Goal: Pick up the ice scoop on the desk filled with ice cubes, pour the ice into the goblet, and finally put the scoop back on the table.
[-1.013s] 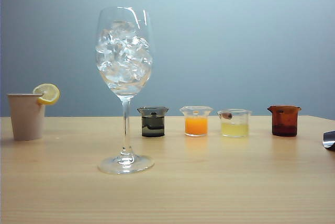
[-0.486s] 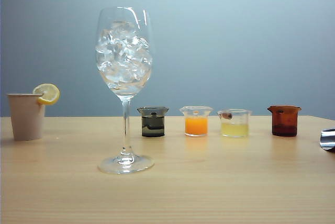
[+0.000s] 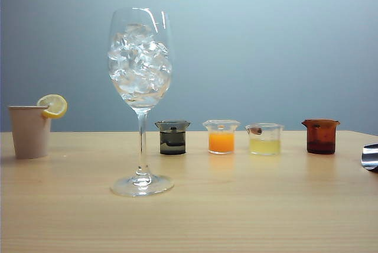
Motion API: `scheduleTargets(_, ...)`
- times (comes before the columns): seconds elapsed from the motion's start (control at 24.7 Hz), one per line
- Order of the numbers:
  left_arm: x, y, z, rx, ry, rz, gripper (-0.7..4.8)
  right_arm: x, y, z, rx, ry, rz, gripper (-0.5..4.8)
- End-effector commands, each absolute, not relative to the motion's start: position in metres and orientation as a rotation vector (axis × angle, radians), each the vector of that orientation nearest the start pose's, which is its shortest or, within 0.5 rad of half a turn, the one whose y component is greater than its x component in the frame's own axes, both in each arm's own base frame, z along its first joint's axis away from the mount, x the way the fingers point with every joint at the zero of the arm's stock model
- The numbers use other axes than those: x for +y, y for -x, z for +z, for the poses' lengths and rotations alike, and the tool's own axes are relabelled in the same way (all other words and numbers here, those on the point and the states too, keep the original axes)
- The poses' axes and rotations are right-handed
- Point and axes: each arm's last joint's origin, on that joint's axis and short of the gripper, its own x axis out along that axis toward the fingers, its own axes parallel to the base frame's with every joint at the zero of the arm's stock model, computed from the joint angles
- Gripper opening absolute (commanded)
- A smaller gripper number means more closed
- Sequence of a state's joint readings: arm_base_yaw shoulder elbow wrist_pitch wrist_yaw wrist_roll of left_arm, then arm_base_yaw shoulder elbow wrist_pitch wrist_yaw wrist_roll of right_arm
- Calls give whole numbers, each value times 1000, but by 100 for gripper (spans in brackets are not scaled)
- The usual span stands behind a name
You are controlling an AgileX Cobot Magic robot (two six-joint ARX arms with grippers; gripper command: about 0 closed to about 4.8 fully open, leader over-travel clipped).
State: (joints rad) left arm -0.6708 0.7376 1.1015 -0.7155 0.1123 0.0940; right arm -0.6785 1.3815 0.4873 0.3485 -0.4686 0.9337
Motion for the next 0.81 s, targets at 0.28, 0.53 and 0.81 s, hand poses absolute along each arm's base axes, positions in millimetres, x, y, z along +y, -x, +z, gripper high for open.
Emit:
scheduleTargets(0.28, -78, -94, 394, 288, -183, -795, -5, -137, -188, 179, 366, -1140, -463, 351)
scheduleTargets(0.53, -78, -94, 394, 288, -184, -795, -5, -129, -178, 197, 332, -1105, -438, 350)
scheduleTargets(0.81, -79, -94, 394, 287, -183, -795, -5, -119, -167, 209, 329, -1097, -424, 210)
